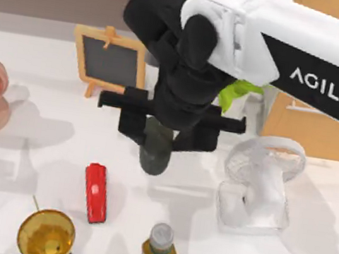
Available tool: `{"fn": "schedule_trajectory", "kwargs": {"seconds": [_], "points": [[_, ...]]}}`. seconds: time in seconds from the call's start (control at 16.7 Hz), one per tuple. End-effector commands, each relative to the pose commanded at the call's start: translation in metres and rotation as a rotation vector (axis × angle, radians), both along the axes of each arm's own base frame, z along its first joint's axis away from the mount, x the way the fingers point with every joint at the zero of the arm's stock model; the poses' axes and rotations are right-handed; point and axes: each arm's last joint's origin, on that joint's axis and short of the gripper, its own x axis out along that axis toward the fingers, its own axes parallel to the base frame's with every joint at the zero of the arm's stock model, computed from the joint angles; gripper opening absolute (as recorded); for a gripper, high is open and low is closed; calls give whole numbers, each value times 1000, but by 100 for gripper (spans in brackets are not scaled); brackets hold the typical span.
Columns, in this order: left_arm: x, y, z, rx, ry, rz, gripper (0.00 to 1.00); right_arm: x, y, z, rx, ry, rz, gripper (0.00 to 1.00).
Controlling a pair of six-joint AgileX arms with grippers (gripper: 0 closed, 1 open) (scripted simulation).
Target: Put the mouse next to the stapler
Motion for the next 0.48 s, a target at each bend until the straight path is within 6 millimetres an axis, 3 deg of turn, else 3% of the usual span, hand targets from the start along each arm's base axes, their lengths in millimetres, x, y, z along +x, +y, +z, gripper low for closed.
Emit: {"fn": "schedule_trajectory", "kwargs": {"seconds": [0.24, 0.48], "points": [[0, 0, 0, 0, 0, 0, 100, -22, 15, -40, -81, 35, -11, 0], [0, 0, 0, 0, 0, 0, 100, -19, 8, -68, -156, 33, -58, 0]]}}
